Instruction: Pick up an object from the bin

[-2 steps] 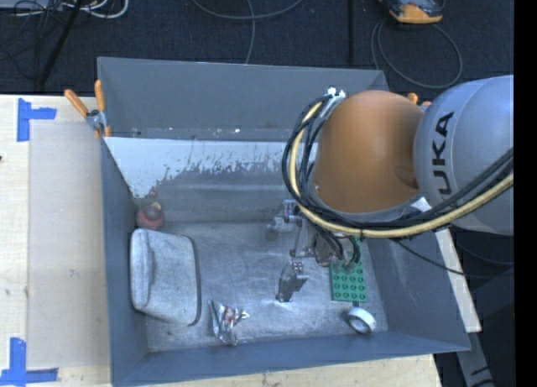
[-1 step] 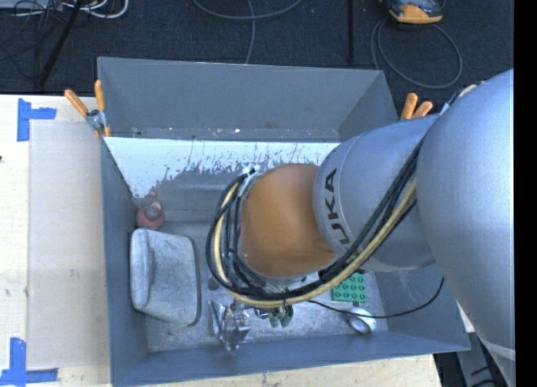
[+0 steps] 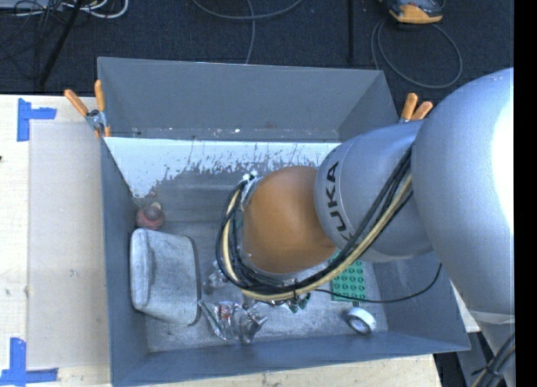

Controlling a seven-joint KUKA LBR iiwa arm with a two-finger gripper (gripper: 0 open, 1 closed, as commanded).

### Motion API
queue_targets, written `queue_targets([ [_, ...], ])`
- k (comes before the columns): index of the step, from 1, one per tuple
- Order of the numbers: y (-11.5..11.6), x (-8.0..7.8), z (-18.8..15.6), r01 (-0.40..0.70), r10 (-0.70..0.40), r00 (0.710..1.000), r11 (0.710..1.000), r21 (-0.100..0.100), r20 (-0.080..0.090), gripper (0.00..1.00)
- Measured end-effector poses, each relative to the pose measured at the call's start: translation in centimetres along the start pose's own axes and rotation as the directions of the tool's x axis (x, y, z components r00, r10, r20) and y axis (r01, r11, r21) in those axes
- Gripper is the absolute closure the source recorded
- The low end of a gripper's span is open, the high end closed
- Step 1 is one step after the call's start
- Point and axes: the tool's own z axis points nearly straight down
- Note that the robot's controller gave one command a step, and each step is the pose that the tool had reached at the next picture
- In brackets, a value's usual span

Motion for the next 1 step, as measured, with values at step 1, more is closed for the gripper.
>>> queue_targets([
  [1,0.02,-0.04,-0.15,-0.004,0.004,1.000,1.000,-0.001,0.001,1.00],
])
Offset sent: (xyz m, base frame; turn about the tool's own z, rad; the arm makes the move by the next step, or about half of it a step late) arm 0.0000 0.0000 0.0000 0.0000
